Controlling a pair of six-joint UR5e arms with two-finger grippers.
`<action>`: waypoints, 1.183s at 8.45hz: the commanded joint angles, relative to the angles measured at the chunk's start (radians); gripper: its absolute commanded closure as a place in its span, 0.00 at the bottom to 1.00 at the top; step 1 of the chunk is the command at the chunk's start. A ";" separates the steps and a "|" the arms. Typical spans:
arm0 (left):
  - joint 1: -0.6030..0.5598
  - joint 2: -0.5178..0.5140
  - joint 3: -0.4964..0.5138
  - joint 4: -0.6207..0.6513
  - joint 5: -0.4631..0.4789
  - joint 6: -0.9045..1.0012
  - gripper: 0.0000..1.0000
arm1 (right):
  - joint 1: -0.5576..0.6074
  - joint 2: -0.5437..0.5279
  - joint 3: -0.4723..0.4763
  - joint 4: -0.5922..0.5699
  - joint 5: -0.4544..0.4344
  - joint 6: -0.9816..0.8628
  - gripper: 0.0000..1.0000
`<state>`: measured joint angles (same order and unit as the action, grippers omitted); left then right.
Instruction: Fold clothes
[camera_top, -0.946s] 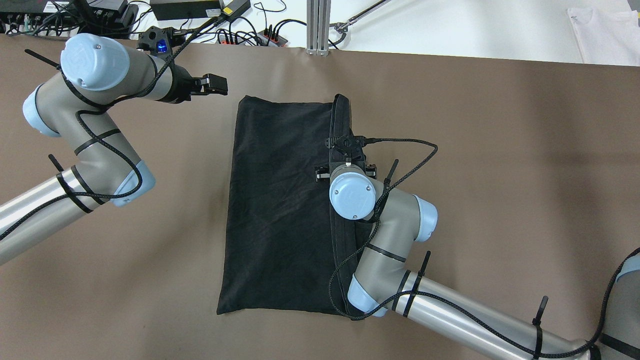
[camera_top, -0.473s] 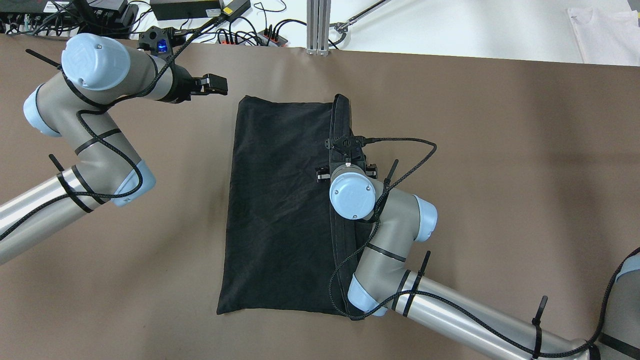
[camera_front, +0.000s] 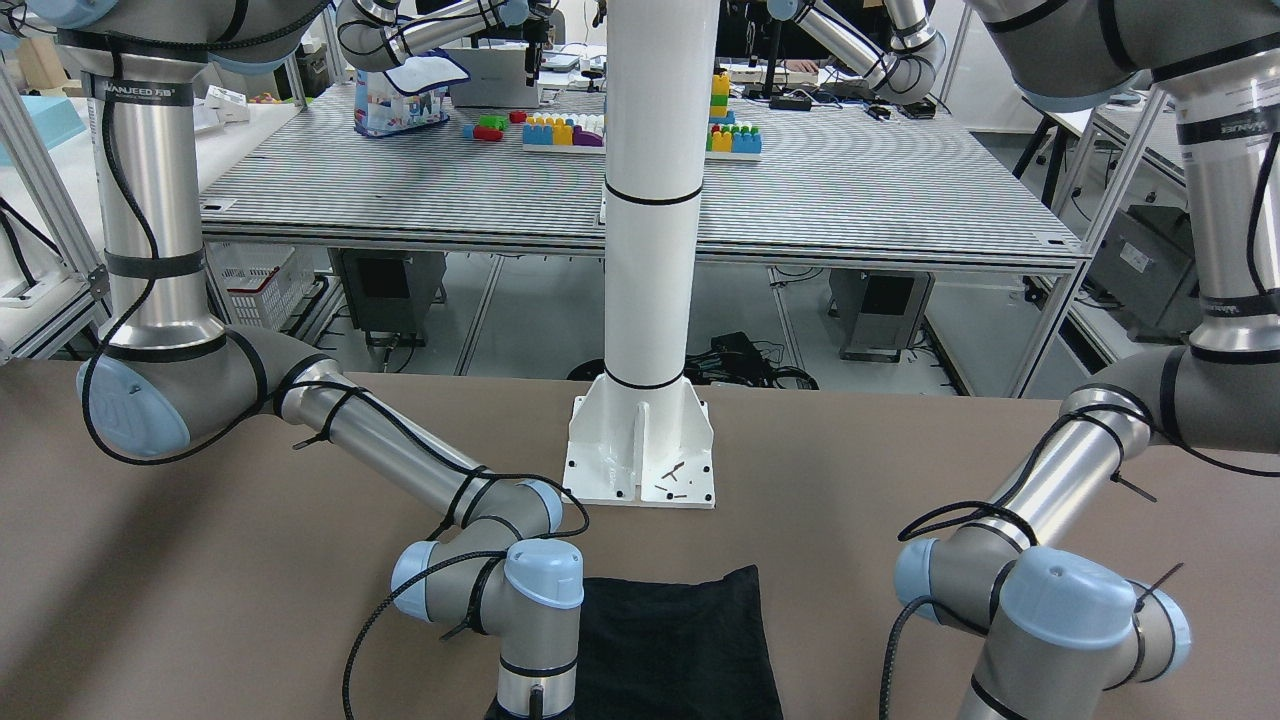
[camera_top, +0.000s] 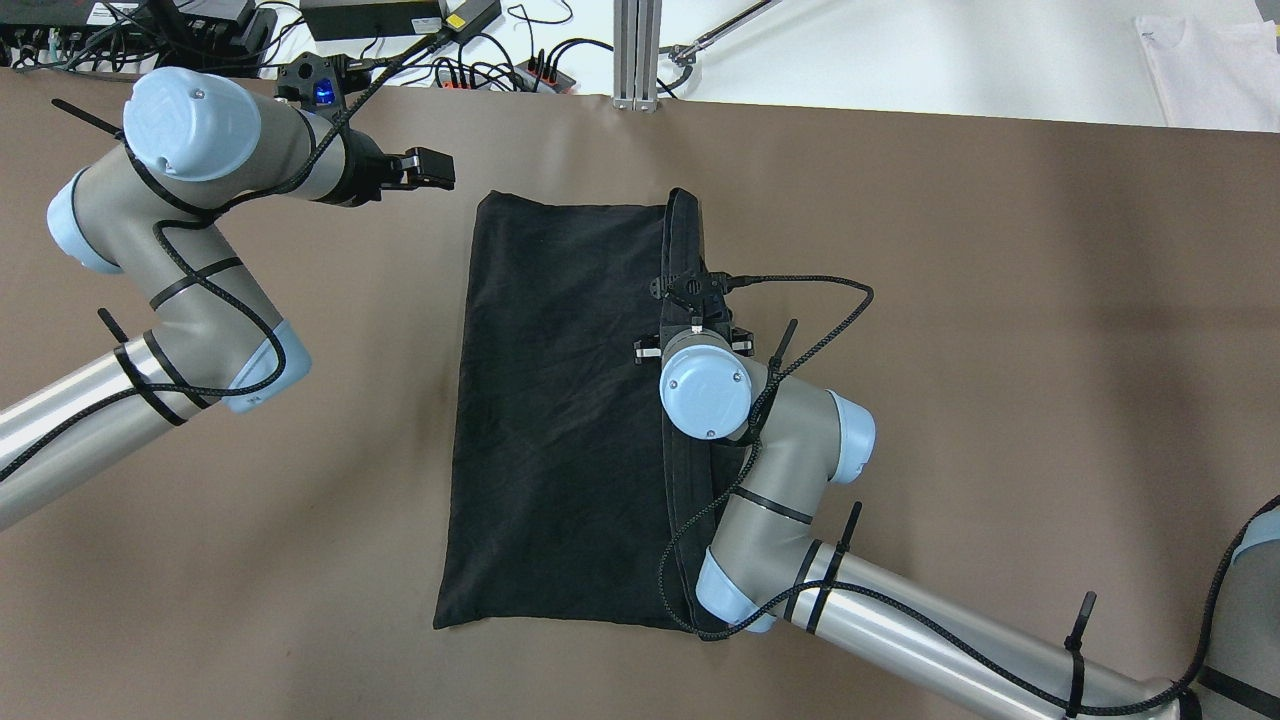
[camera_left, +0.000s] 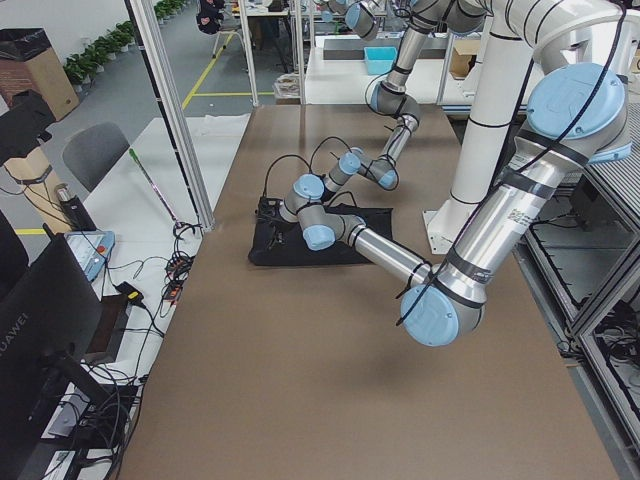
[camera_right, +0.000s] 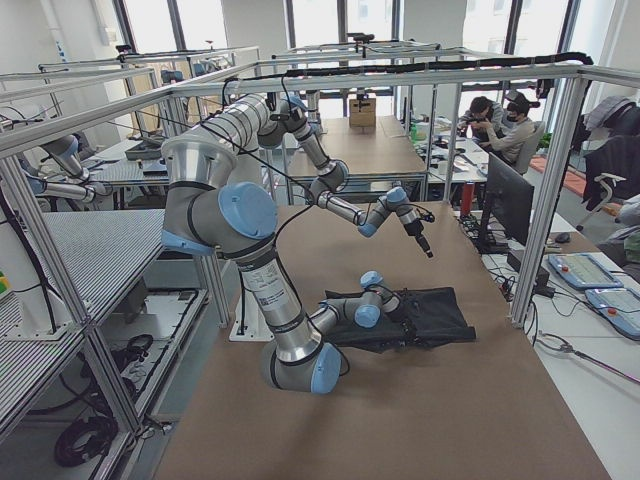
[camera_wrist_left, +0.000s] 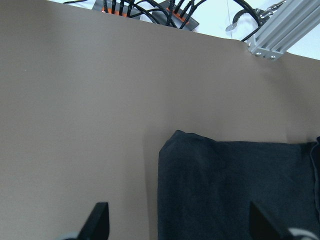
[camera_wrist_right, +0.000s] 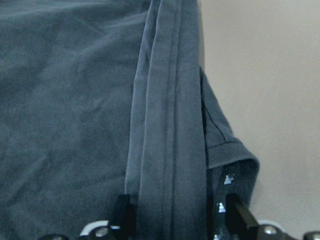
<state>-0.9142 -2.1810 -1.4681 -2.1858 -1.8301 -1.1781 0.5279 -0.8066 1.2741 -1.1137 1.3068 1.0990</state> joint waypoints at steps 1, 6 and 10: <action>0.000 0.000 0.000 0.000 0.002 0.000 0.00 | 0.009 0.000 0.014 0.002 0.011 -0.008 0.56; 0.000 0.000 -0.003 0.001 0.002 0.000 0.00 | 0.040 -0.042 0.065 0.003 0.038 -0.067 0.54; 0.002 0.001 -0.001 0.001 0.002 0.000 0.00 | 0.031 0.001 0.007 0.002 0.032 -0.054 0.40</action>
<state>-0.9135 -2.1809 -1.4710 -2.1844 -1.8285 -1.1781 0.5645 -0.8308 1.3159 -1.1117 1.3423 1.0419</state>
